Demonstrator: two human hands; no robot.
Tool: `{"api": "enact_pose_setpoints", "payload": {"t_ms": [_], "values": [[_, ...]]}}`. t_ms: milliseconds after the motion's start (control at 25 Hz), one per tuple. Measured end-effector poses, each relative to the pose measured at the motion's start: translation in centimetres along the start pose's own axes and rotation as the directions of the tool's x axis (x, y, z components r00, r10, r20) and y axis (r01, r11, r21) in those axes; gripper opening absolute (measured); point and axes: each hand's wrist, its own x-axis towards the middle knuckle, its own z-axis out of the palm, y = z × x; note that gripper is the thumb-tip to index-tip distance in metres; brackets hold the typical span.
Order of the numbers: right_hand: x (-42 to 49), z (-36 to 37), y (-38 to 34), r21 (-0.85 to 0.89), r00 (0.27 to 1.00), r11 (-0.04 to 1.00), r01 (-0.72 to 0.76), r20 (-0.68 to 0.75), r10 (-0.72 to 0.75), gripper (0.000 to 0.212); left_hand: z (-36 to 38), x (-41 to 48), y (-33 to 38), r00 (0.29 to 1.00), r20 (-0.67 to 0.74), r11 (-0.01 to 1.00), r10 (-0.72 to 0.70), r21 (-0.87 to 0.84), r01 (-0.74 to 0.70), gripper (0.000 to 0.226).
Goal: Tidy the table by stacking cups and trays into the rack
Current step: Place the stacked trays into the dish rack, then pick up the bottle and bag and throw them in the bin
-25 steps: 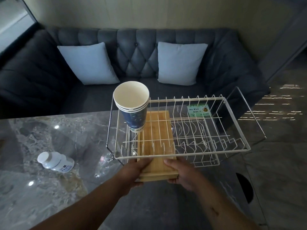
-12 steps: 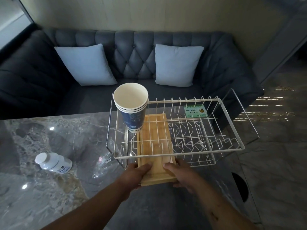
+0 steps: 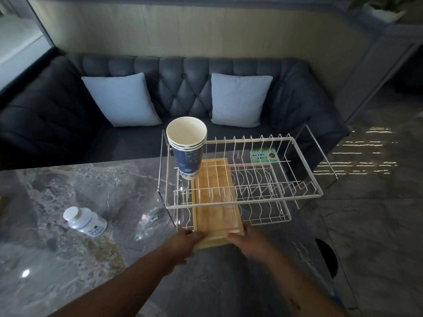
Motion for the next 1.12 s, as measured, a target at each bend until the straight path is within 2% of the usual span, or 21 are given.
{"api": "enact_pose_setpoints", "payload": {"t_ms": [80, 160, 280, 440, 520, 600, 720, 840, 960, 1120], "values": [[-1.5, -0.5, 0.7, -0.057, 0.999, 0.997, 0.043, 0.033, -0.042, 0.008, -1.0, -0.9, -0.8, 1.0, 0.024, 0.991, 0.016, 0.131, -0.019, 0.043], [-2.6, -0.5, 1.7, -0.109, 0.996, 0.993, 0.04, 0.078, -0.032, 0.014, -1.7, -1.6, -1.7, 0.998, 0.049, 0.953, 0.025, 0.302, -0.039, 0.038], [-4.2, 0.0, 2.8, -0.305, 0.989, 0.952, 0.016, 0.144, 0.029, 0.017, -3.0, -3.1, -3.2, 0.997, 0.039, 0.786, 0.061, 0.614, -0.073, 0.049], [-6.0, 1.3, 3.5, -0.566, 0.959, 0.822, 0.068, 0.265, 0.103, 0.044, -4.9, -5.3, -5.4, 0.999, 0.05, 0.537, 0.013, 0.842, -0.049, 0.069], [-6.8, 2.5, 3.7, -0.734, 0.967, 0.671, 0.106, 0.233, 0.103, 0.056, -5.9, -6.0, -6.7, 0.999, 0.046, 0.473, -0.006, 0.88, -0.038, 0.073], [-7.2, 4.0, 3.3, -0.796, 0.977, 0.601, 0.075, 0.18, 0.116, 0.065, -7.2, -6.5, -7.8, 0.999, 0.037, 0.451, 0.008, 0.892, -0.037, 0.074], [-7.5, 6.6, 1.2, -0.805, 0.97, 0.588, 0.084, 0.201, 0.137, 0.052, -9.9, -6.9, -9.2, 0.999, 0.031, 0.456, 0.031, 0.889, -0.042, 0.076], [-7.4, 9.6, -1.3, -0.723, 0.947, 0.664, 0.19, 0.312, 0.068, 0.042, -13.5, -7.1, -10.4, 0.998, 0.027, 0.456, 0.048, 0.889, -0.046, 0.074], [-7.2, 12.6, -4.2, -0.772, 0.961, 0.61, 0.179, 0.269, 0.059, 0.042, -17.5, -7.1, -11.4, 0.999, -0.003, 0.457, 0.052, 0.889, -0.021, 0.072], [-6.8, 16.4, -7.7, -0.801, 0.948, 0.549, 0.237, 0.313, 0.048, 0.042, -22.8, -7.1, -12.8, 0.998, -0.042, 0.489, 0.043, 0.872, 0.015, 0.07]]}}
